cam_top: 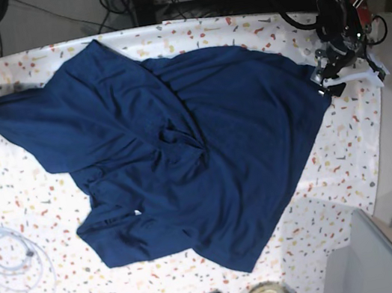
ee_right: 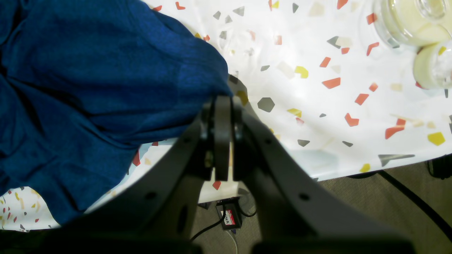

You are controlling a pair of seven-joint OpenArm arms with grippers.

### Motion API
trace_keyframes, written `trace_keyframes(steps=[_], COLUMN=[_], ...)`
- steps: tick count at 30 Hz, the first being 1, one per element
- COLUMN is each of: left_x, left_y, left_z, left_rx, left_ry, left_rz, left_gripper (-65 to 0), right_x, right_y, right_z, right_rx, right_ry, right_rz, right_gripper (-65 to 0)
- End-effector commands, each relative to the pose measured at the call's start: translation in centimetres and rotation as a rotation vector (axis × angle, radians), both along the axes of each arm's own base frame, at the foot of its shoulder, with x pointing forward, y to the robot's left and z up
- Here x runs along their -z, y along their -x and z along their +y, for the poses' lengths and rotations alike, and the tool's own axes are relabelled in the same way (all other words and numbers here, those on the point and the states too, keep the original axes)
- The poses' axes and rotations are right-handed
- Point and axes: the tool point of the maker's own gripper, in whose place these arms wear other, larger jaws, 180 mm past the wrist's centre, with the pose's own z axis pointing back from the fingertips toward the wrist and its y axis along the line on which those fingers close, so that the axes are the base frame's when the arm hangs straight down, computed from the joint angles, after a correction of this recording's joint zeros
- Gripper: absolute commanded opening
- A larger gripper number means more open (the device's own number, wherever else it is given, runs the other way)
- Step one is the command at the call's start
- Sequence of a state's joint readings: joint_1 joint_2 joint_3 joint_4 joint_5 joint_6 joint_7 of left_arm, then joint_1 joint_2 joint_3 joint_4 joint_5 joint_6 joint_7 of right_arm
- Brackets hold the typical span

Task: Layout the t-shirt on the table in an organized manner, then fold the t-shirt properly
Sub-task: 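Stretch the shirt between both grippers, pulling the corners apart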

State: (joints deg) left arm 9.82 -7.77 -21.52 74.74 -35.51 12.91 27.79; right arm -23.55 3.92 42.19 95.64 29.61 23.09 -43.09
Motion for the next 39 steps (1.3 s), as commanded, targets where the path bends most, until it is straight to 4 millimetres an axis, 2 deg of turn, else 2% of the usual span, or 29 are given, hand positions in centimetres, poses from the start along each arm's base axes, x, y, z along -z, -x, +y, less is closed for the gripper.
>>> trace_keyframes(steps=[1,3,7,9,12,19,26,29,33,35,39], left_x=[0.9,1.0,0.7,-0.1,-2.0,-7.0,-9.0,-9.3,-9.2,-9.2,-9.1], left_y=[0.1,0.2,0.4,0.8,1.1,4.2,5.6,5.4,5.1,5.2,5.3], left_z=[-2.6,-2.5,-2.0,-0.5,0.2,3.1,4.1,4.5,4.2,4.1,4.3], left_rx=[0.037,0.031,0.028,0.042,0.067,0.065,0.057,0.046,0.054,0.055,0.05], left_ry=[0.105,0.105,0.096,0.058,0.011,-0.107,-0.153,-0.158,-0.154,-0.153,-0.154], left_rz=[0.022,0.023,0.02,0.019,-0.008,-0.063,-0.08,-0.088,-0.091,-0.09,-0.088], left_gripper=[-27.2,-36.4,-65.0,-65.0,-65.0,-65.0,-65.0,-65.0,-65.0,-65.0,-65.0], right_x=[-0.9,-0.9,-0.9,-1.0,-0.9,0.6,2.7,2.8,1.0,0.0,-1.2], right_y=[-0.5,-0.4,-0.3,-0.3,-0.3,1.0,3.2,3.6,2.4,1.2,-1.1], right_z=[-0.7,-0.7,-0.8,-0.7,-0.4,0.6,1.6,2.0,1.5,1.2,0.7], right_rx=[-0.002,-0.002,0.0,-0.005,-0.004,0.051,0.052,0.037,0.022,0.015,-0.054], right_ry=[0.023,0.023,0.024,0.025,0.017,-0.038,-0.108,-0.123,-0.079,-0.049,0.002], right_rz=[-0.034,-0.032,-0.03,-0.028,-0.026,0.058,0.194,0.227,0.168,0.113,0.037], right_gripper=[-64.8,-64.8,-64.8,-64.8,-64.8,-64.8,-63.5,-52.2,-29.7,-25.8,-25.5])
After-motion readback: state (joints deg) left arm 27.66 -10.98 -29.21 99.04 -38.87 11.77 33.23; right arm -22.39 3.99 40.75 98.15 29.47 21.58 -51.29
